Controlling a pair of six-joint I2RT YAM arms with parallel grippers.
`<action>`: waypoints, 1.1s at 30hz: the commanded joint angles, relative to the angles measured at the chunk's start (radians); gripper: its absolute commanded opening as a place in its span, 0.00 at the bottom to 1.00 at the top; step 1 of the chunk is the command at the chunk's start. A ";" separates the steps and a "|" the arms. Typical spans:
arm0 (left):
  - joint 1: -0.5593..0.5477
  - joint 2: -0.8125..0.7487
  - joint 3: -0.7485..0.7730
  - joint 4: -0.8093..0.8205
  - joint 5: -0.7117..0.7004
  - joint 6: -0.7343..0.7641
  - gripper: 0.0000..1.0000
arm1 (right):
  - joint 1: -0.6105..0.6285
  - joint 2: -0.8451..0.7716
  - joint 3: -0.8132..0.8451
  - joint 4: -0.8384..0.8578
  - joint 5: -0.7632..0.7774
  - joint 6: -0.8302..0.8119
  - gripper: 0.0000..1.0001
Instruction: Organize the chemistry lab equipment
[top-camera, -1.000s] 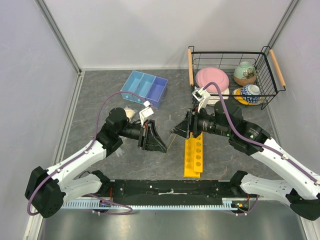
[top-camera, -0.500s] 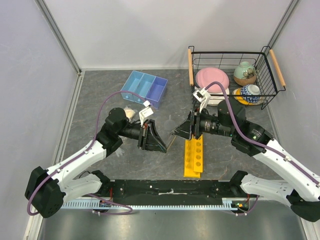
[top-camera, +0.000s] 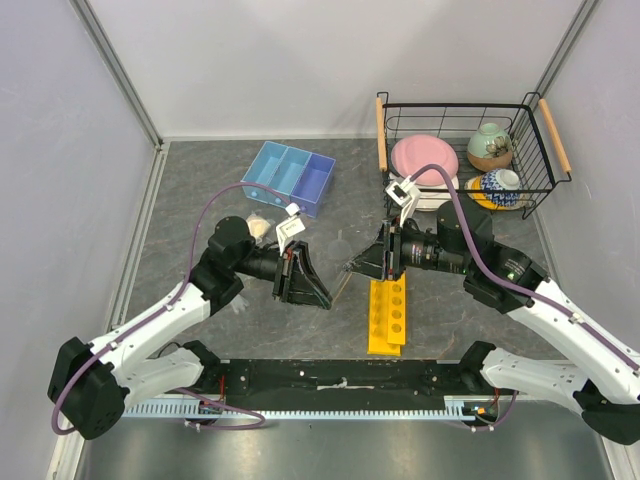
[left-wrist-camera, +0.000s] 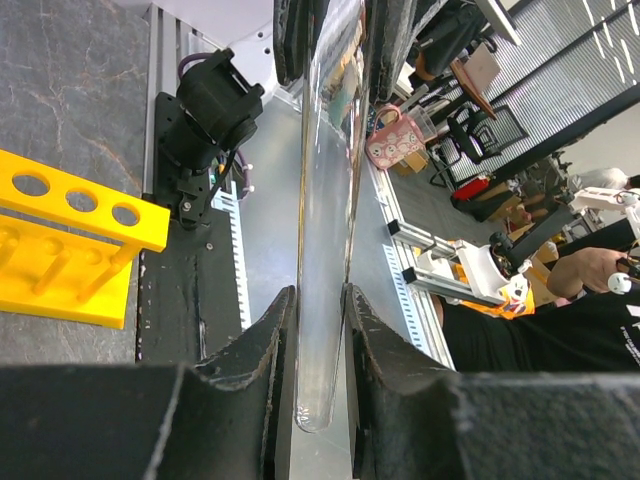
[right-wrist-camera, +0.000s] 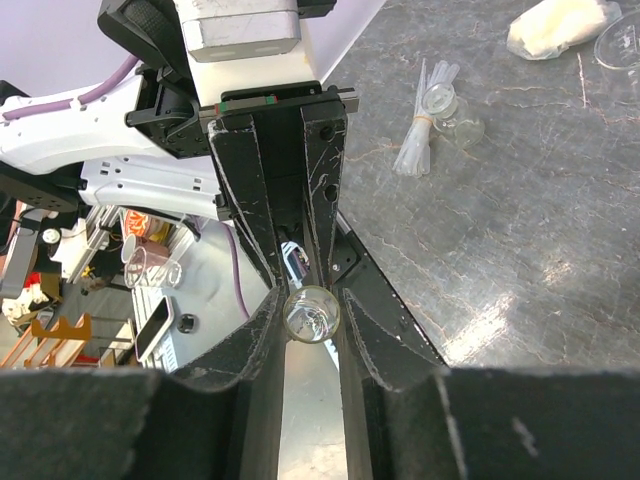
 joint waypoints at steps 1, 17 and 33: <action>0.004 -0.017 0.011 -0.024 0.024 0.005 0.02 | -0.001 0.004 0.053 0.025 -0.033 -0.011 0.24; 0.004 0.039 0.339 -0.826 -0.455 0.435 0.96 | -0.001 -0.013 0.182 -0.333 0.337 -0.189 0.22; 0.004 0.039 0.370 -0.883 -0.684 0.426 0.96 | -0.001 -0.065 0.132 -0.535 0.775 -0.264 0.23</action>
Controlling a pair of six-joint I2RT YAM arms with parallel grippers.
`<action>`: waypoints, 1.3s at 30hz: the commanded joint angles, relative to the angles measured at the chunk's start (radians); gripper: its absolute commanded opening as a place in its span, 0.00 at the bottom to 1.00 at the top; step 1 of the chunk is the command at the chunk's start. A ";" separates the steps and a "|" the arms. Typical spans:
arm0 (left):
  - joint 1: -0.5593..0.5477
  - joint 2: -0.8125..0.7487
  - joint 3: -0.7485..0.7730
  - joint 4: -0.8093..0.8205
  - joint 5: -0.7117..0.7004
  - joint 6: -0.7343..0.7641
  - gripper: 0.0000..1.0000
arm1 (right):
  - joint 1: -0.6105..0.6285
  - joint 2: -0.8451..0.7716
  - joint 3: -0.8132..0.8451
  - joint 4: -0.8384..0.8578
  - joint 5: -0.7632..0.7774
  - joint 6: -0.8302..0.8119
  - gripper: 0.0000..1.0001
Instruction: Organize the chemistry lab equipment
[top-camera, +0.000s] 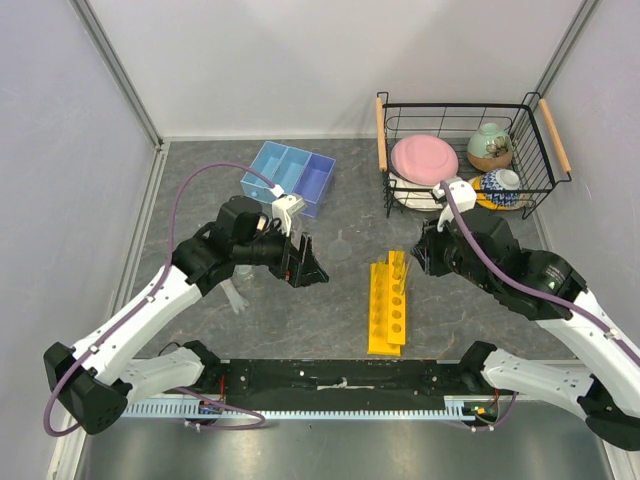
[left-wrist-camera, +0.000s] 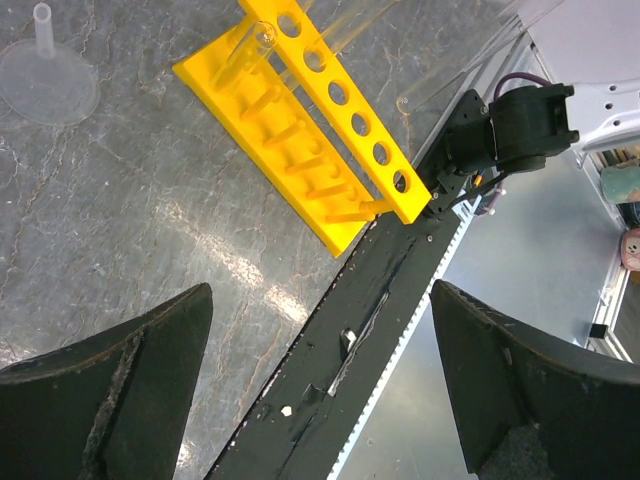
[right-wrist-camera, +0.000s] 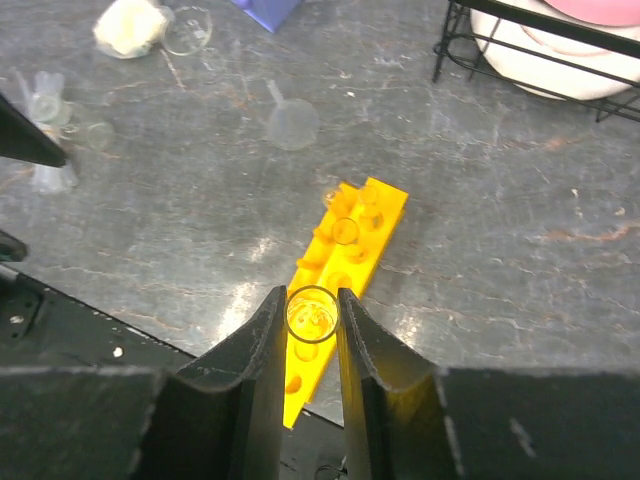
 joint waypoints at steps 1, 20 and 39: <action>0.004 0.011 0.030 0.006 -0.019 0.032 0.96 | -0.001 -0.033 -0.050 -0.003 0.102 -0.020 0.23; 0.004 0.031 0.024 0.014 -0.004 0.037 0.95 | -0.001 -0.036 -0.168 0.143 0.111 0.004 0.22; 0.004 0.005 0.010 0.000 -0.019 0.052 0.95 | 0.000 -0.046 -0.277 0.229 0.140 0.003 0.22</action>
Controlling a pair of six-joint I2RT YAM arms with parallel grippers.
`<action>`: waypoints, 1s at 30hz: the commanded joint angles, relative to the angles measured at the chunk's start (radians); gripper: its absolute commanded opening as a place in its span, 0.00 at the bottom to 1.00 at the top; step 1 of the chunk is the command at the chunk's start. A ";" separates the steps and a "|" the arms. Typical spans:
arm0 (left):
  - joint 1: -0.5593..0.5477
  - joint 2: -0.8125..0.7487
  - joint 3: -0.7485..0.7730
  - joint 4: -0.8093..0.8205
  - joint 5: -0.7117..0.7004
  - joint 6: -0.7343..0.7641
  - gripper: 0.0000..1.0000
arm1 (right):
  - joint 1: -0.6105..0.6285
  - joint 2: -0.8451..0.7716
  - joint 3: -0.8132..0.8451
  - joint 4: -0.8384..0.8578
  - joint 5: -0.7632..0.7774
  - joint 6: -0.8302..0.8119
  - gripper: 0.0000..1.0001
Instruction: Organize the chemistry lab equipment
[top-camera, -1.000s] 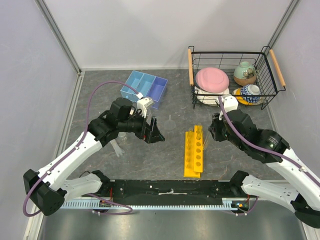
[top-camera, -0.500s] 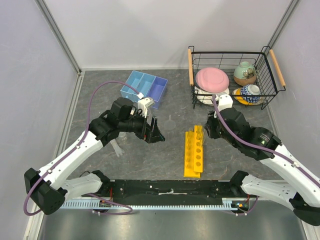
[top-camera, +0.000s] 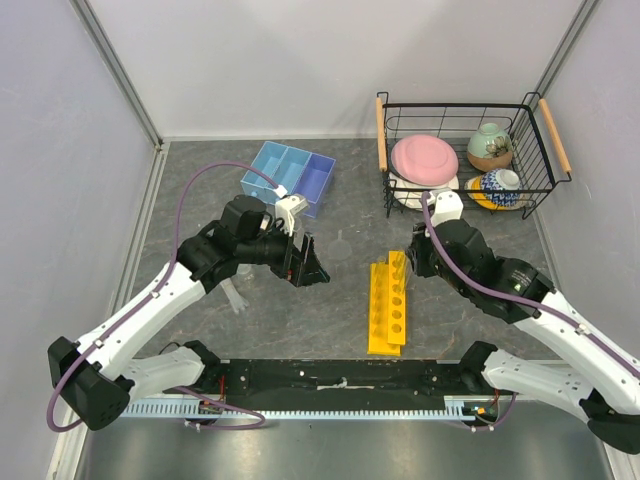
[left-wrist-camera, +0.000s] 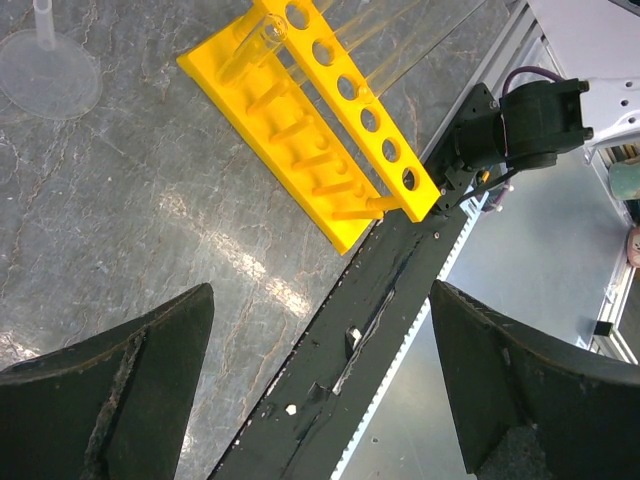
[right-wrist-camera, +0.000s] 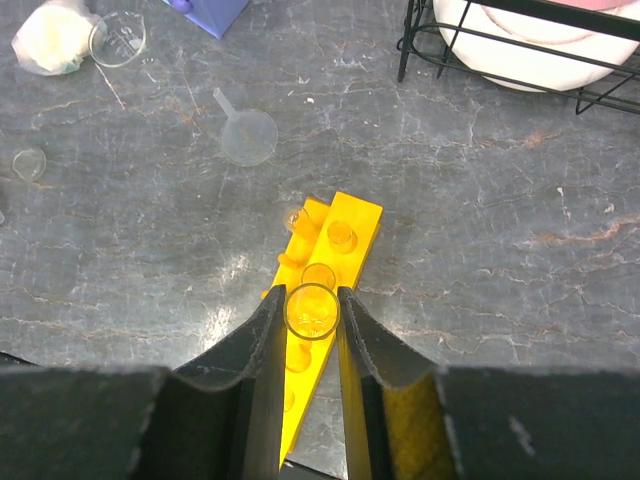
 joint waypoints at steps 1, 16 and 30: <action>0.004 -0.027 0.008 0.002 -0.016 0.042 0.95 | -0.001 -0.010 -0.036 0.054 0.017 -0.003 0.23; 0.004 -0.021 0.004 0.003 -0.019 0.046 0.94 | -0.001 -0.009 -0.067 0.080 0.058 -0.023 0.22; 0.004 -0.008 0.002 0.008 -0.019 0.047 0.94 | 0.000 -0.041 -0.124 0.141 0.075 -0.041 0.23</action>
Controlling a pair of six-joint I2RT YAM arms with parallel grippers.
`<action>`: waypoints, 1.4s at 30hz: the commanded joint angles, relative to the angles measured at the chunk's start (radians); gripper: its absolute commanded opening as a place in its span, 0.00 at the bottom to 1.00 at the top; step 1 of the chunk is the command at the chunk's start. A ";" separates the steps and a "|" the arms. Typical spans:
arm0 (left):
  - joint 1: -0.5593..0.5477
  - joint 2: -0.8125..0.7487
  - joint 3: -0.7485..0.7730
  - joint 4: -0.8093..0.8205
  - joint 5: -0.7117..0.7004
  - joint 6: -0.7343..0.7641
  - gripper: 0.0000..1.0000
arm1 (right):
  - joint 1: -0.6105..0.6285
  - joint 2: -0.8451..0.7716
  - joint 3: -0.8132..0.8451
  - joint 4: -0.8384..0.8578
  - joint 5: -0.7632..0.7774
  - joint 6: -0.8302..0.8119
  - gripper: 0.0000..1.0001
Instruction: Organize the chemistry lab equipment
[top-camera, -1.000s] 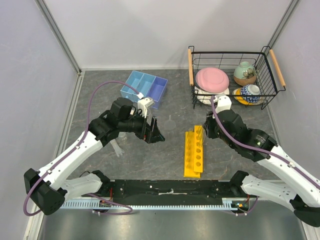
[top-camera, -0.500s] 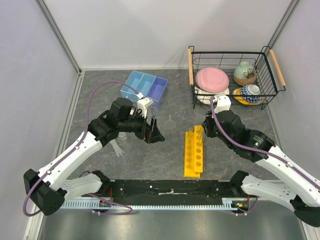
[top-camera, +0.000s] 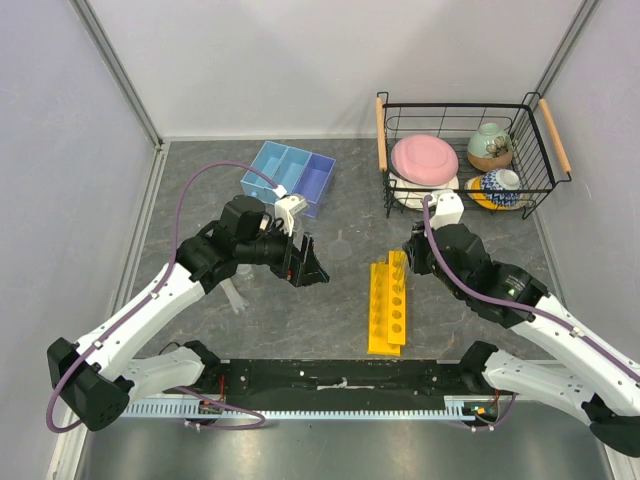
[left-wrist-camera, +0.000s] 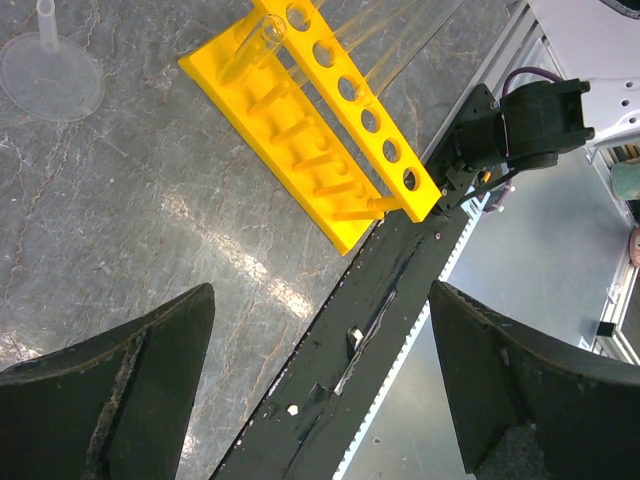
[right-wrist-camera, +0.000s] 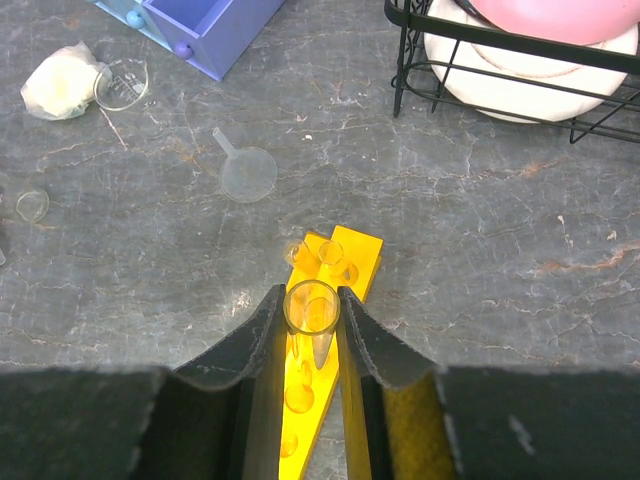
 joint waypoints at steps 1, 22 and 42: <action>0.004 -0.003 0.002 0.010 -0.018 0.042 0.94 | 0.000 -0.011 -0.036 -0.008 0.027 -0.033 0.23; 0.004 0.004 0.005 0.011 -0.018 0.048 0.94 | 0.002 0.003 -0.053 0.041 0.047 -0.049 0.23; 0.004 -0.002 0.005 0.008 -0.013 0.050 0.94 | 0.003 0.014 0.019 0.028 0.051 -0.052 0.23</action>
